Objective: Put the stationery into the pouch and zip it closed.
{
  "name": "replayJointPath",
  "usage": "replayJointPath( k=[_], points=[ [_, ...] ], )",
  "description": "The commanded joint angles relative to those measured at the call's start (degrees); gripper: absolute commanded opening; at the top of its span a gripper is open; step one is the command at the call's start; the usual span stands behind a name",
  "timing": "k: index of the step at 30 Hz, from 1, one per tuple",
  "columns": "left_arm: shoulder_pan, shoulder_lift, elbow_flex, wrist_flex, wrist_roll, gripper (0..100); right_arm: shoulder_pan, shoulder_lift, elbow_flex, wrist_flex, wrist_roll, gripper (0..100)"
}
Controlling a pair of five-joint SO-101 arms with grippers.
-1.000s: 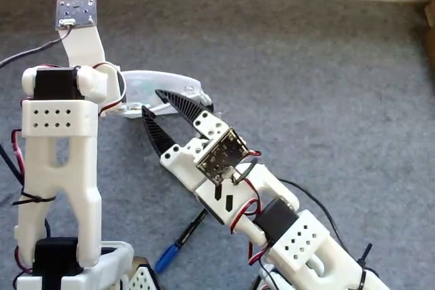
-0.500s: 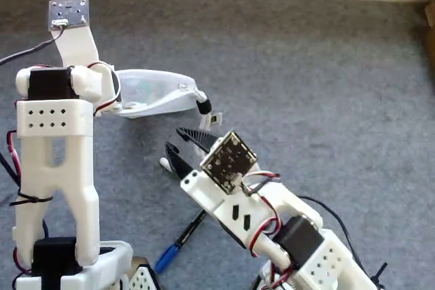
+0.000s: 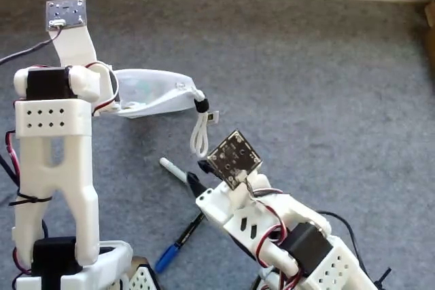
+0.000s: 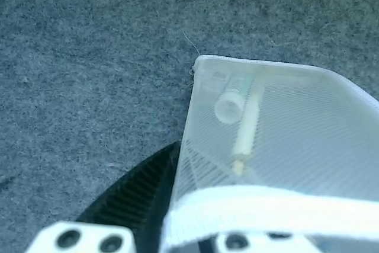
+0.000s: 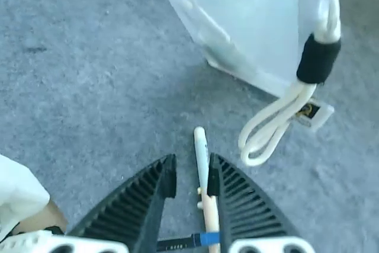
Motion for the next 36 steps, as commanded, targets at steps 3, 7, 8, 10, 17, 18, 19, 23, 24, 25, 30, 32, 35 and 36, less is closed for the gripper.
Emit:
replayJointPath(
  k=[3,7,8,10,17,18,19,23,24,25,30,32,35,36],
  points=[
    [-1.0,0.7,1.4,-1.3,-0.2,1,0.4,11.3,-2.9,2.0,-5.3,8.0],
    [-1.0,0.7,1.5,-1.3,-0.2,1,0.5,16.4,-2.9,1.9,-8.8,8.0],
    [-1.0,0.7,1.5,-1.3,-0.2,1,0.5,16.7,-2.9,1.9,-9.8,8.0],
    [-1.0,0.7,1.5,-1.3,-0.2,1,0.5,17.1,-2.9,1.9,-11.4,8.0],
    [-1.0,0.7,1.5,-1.3,-0.2,1,2.7,17.4,-2.8,1.6,-14.5,8.0],
    [-1.0,0.7,1.5,-1.3,-0.2,1,3.2,17.4,-2.9,1.5,-15.4,8.0],
    [-1.0,0.7,1.5,-1.3,-0.2,1,3.4,17.4,-2.9,1.5,-16.3,8.0],
    [-1.0,0.7,1.6,-1.3,-0.2,1,3.5,17.5,-2.8,1.5,-17.7,8.0],
    [-1.0,0.7,1.6,-1.3,-0.2,1,3.5,17.5,-2.9,1.5,-17.8,8.0],
    [-1.0,0.7,1.6,-1.3,-0.1,1,3.5,17.5,-2.9,1.5,-18.1,8.0],
    [-0.9,0.7,1.7,-1.3,-0.1,1,3.5,17.5,-2.9,1.5,-20.4,8.0],
    [-0.9,0.7,1.7,-1.3,-0.1,1,3.5,18.0,-2.9,1.5,-20.7,8.0],
    [-0.9,0.8,1.8,-1.8,-0.1,1,3.5,22.6,-4.4,1.5,-22.2,8.0],
    [-0.9,0.9,1.9,-2.1,-0.1,1,3.5,25.2,-5.3,1.5,-22.9,8.0]
  ],
)
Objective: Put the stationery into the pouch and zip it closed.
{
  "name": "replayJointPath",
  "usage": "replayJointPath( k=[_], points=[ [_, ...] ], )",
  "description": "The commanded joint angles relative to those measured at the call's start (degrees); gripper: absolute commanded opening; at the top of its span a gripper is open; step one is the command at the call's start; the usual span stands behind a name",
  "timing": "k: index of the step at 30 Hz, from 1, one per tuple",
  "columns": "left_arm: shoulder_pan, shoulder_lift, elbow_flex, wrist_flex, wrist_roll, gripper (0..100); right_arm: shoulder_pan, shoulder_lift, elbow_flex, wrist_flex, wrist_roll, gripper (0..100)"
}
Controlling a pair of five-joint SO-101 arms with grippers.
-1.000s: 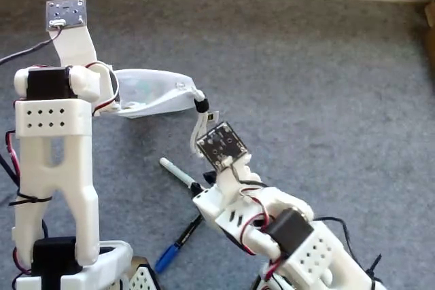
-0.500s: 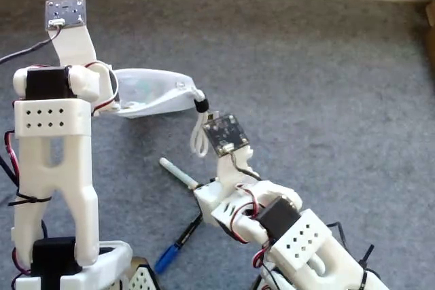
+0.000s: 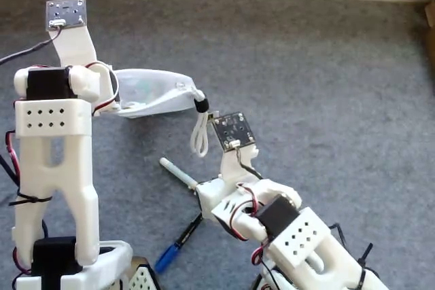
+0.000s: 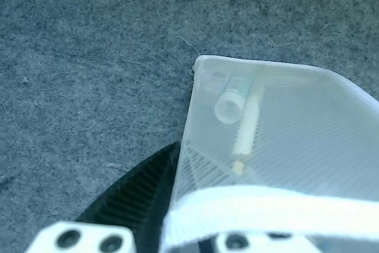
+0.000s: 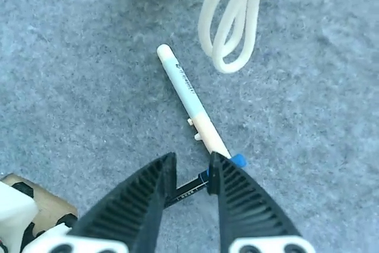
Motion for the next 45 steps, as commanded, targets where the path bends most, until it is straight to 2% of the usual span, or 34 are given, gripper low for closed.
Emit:
replayJointPath(
  k=[1,6,21,25,45],
  points=[
    [-0.9,1.0,1.9,-2.1,-0.1,1,1.0,7.8,-5.9,-0.1,-1.9,8.1],
    [-1.0,1.1,1.9,-2.1,-0.1,1,1.0,17.4,-10.2,0.0,-2.3,8.4],
    [-1.0,1.1,1.5,-2.1,-0.2,1,1.2,33.7,-18.1,2.9,-9.0,10.1],
    [-1.0,1.1,1.6,-2.1,-0.3,1,3.1,36.5,-18.6,2.9,-9.1,14.2],
    [-1.0,0.8,1.7,-2.1,-0.4,1,4.9,43.0,-18.2,-2.7,-9.1,12.6]
  ],
)
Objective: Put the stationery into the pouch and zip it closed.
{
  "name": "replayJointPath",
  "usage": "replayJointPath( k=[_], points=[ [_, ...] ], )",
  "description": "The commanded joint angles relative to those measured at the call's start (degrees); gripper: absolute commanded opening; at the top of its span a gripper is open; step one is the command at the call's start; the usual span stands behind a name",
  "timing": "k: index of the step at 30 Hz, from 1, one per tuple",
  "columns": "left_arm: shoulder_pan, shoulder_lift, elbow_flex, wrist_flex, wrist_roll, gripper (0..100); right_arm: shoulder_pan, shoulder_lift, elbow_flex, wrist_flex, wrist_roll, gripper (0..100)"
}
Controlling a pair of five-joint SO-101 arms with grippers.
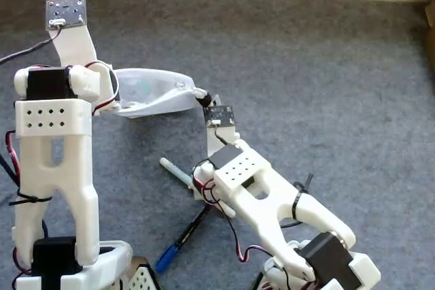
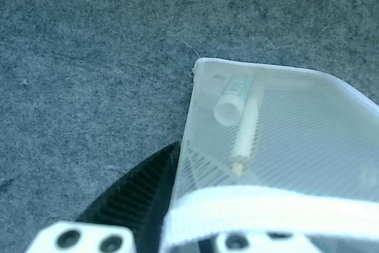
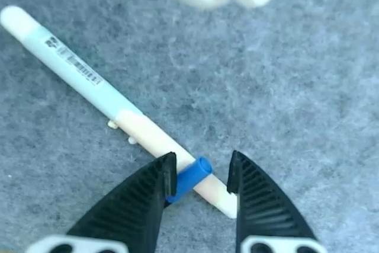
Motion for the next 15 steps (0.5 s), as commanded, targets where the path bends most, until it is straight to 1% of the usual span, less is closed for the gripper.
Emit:
replayJointPath(
  k=[1,5,15],
  points=[
    [-1.0,0.8,1.7,-1.4,-0.4,1,1.0,-0.5,-2.8,-1.1,-0.4,10.7],
    [-1.0,0.8,1.7,-1.4,-0.4,1,1.0,-0.4,-2.8,-1.2,-0.4,4.5],
    [-1.0,0.7,1.8,-1.4,-0.4,1,1.0,-0.6,-2.8,-1.2,0.0,4.1]
  ],
)
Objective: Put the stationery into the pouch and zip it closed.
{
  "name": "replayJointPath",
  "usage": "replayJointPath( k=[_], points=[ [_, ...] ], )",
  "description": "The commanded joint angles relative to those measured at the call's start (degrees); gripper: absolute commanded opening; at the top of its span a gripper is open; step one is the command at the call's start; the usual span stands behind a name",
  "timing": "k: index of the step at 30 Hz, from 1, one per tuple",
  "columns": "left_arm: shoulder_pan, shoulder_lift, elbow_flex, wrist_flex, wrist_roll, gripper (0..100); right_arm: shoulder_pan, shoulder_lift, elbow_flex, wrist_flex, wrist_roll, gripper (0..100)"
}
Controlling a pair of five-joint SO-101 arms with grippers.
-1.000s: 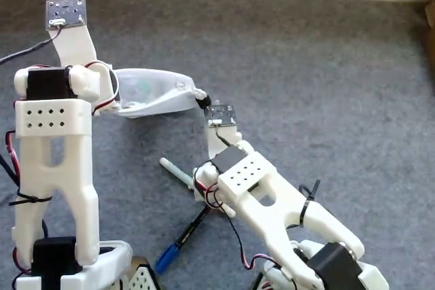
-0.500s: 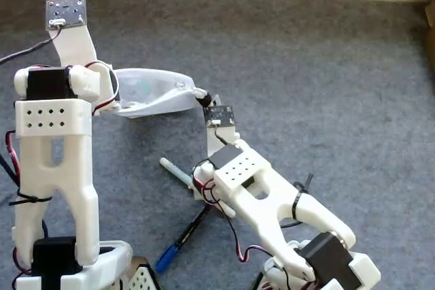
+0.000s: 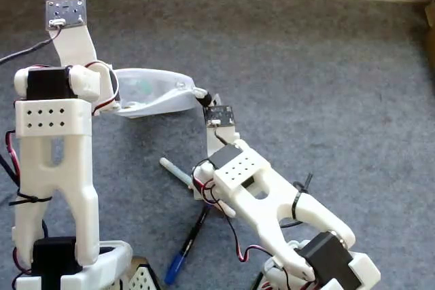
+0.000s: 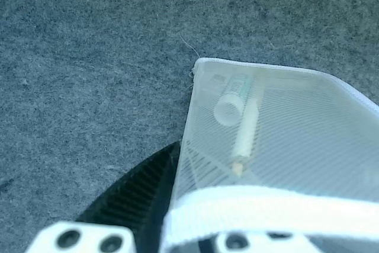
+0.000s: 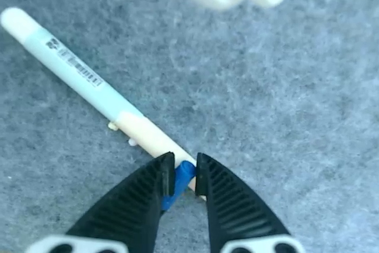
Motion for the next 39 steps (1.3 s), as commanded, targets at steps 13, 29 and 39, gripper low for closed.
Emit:
replayJointPath(
  k=[13,29,39],
  points=[
    [-1.0,0.7,1.8,-1.4,-0.4,1,1.0,-1.0,-3.1,-0.5,0.1,4.0],
    [-1.0,0.7,1.6,-1.4,-0.4,1,9.9,-1.1,-3.2,-0.4,9.1,4.0],
    [-1.0,0.7,1.7,-1.4,-0.4,1,14.7,-11.0,-4.3,-0.4,13.8,4.0]
  ],
)
